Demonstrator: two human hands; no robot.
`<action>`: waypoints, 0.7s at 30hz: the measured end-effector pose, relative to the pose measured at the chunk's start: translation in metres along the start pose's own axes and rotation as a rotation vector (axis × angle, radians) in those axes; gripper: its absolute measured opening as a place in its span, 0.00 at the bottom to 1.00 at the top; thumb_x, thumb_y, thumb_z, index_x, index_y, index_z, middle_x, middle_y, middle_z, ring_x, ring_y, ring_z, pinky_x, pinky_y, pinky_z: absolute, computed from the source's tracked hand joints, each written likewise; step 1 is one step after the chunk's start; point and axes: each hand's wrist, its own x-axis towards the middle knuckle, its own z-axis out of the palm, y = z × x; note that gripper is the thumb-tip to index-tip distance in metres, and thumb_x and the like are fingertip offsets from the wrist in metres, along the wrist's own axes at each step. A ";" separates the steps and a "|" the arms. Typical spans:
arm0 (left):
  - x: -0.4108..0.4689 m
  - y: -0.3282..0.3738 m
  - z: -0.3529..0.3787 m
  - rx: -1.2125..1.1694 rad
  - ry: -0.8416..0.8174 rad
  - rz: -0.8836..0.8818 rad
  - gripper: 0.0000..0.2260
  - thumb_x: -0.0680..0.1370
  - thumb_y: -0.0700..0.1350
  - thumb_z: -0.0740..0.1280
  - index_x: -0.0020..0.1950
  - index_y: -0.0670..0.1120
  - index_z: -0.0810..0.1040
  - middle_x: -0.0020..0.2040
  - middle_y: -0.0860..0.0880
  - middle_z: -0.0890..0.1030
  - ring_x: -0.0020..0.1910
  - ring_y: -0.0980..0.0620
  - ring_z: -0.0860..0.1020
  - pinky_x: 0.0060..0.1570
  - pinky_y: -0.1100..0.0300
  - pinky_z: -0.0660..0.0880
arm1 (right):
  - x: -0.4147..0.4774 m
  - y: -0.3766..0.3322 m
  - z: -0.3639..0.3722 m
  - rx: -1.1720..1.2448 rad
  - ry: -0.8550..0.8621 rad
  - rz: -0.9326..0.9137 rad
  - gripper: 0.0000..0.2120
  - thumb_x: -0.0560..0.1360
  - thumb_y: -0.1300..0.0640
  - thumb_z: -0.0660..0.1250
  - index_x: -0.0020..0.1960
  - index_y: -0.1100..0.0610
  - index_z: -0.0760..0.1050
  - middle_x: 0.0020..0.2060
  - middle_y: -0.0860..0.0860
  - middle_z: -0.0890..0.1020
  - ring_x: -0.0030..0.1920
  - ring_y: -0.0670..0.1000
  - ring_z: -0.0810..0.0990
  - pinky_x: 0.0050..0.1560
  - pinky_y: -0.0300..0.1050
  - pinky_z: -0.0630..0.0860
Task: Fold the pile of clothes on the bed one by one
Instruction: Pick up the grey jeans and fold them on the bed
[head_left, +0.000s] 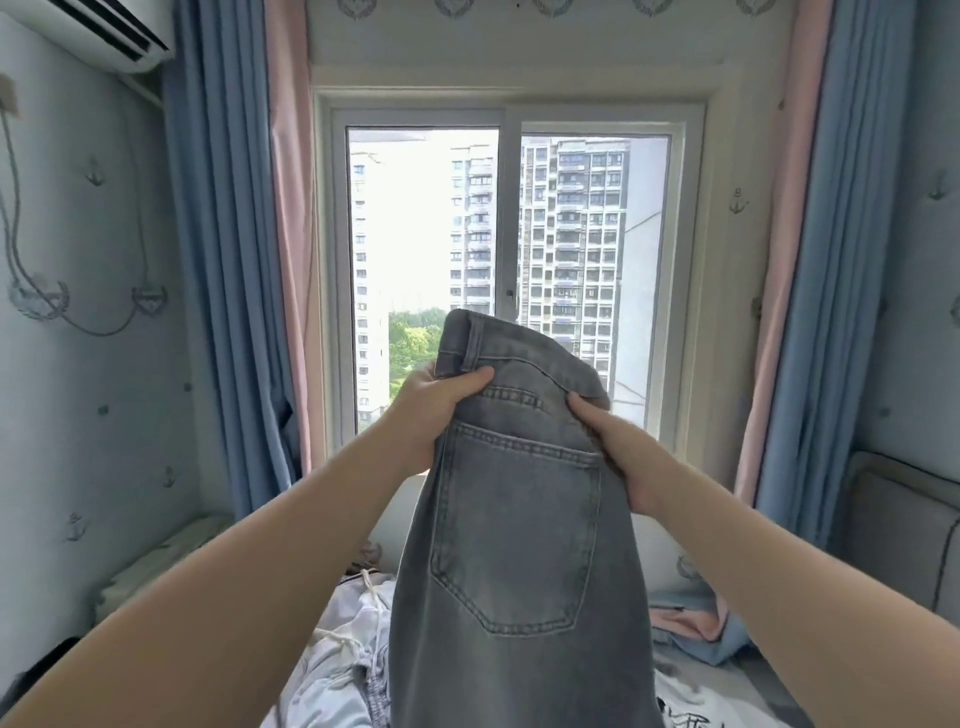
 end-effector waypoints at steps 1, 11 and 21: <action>0.000 0.004 -0.013 0.016 0.005 -0.008 0.13 0.76 0.45 0.75 0.58 0.42 0.81 0.52 0.41 0.86 0.48 0.42 0.86 0.45 0.48 0.83 | 0.005 -0.006 0.010 0.009 0.072 -0.040 0.19 0.77 0.46 0.70 0.61 0.58 0.81 0.52 0.57 0.86 0.48 0.57 0.86 0.47 0.51 0.83; 0.017 0.052 -0.104 0.044 0.062 0.000 0.17 0.76 0.48 0.75 0.61 0.43 0.79 0.50 0.44 0.87 0.47 0.44 0.86 0.43 0.53 0.83 | 0.036 -0.060 0.088 -0.215 0.321 -0.394 0.04 0.78 0.59 0.71 0.50 0.59 0.81 0.46 0.55 0.86 0.44 0.53 0.85 0.45 0.46 0.82; -0.028 0.116 -0.100 0.598 0.217 0.448 0.15 0.82 0.47 0.68 0.64 0.44 0.68 0.59 0.46 0.76 0.51 0.55 0.76 0.45 0.65 0.70 | -0.048 -0.116 0.137 -0.374 0.386 -0.602 0.04 0.80 0.57 0.69 0.52 0.56 0.80 0.47 0.53 0.85 0.45 0.50 0.83 0.41 0.41 0.78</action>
